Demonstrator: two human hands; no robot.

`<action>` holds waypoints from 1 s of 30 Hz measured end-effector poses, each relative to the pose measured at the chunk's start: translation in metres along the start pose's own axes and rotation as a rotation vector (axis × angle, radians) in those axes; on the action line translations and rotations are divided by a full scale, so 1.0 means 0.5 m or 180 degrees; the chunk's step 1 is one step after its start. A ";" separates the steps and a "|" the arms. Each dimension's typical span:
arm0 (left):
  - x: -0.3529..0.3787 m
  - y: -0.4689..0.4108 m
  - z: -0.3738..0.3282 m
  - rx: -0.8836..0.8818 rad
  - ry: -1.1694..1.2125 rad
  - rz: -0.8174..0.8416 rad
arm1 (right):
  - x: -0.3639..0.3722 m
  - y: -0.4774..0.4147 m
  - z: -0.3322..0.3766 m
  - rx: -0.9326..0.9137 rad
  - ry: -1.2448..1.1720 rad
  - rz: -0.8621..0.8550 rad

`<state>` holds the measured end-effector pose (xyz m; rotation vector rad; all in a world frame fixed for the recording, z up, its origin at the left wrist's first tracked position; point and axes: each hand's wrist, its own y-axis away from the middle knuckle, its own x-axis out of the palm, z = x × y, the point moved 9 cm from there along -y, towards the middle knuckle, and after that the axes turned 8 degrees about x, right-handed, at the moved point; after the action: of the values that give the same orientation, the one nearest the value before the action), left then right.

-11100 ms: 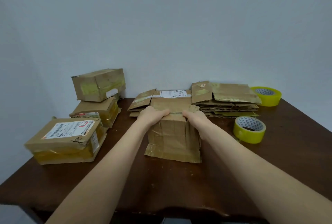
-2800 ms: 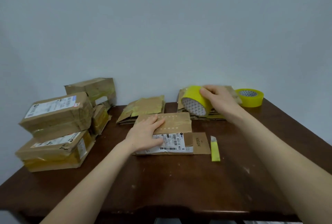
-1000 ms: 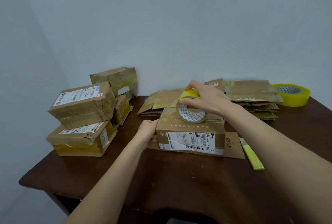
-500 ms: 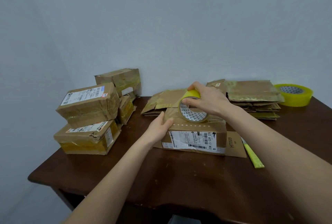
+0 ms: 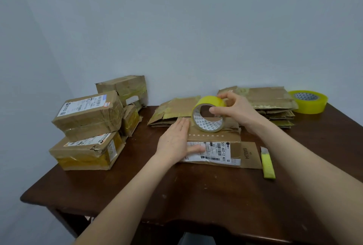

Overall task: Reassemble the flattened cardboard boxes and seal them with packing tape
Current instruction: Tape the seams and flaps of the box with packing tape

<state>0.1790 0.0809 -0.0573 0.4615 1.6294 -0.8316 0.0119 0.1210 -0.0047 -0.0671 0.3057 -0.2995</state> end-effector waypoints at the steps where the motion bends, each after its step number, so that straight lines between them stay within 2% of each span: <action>1: 0.000 0.002 -0.002 0.0006 -0.0018 0.0071 | -0.013 0.001 0.013 -0.0069 0.0172 -0.0088; 3: 0.000 0.002 -0.001 0.0018 -0.0030 0.0141 | -0.048 0.004 0.035 -0.0158 0.0634 -0.0287; 5: -0.003 0.003 -0.003 0.0026 -0.0046 0.0146 | -0.072 0.006 0.040 -0.0113 0.1020 -0.0250; 7: -0.002 0.002 -0.003 0.0048 -0.0046 0.0155 | -0.075 0.014 0.039 -0.0094 0.1163 -0.0073; 13: -0.009 0.006 -0.004 0.0100 -0.0028 0.0113 | -0.101 0.029 0.055 -0.0120 0.1721 -0.0063; 17: -0.018 -0.010 -0.015 0.0089 -0.0471 0.0267 | -0.116 0.027 0.020 0.0024 0.1369 -0.0310; 20: -0.004 -0.038 -0.089 0.0322 -0.0595 0.0367 | -0.114 0.026 0.004 0.0064 0.1333 -0.0562; 24: 0.026 -0.049 -0.145 0.0593 -0.0464 0.0337 | -0.085 0.026 0.034 -0.0121 0.1525 -0.0499; 30: 0.014 -0.026 -0.066 0.0719 -0.0392 0.0364 | -0.038 0.019 0.039 -0.0041 0.0991 -0.0209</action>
<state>0.1459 0.0956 -0.0587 0.6434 1.3893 -0.9435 0.0033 0.1363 0.0183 -0.0431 0.6153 -0.3737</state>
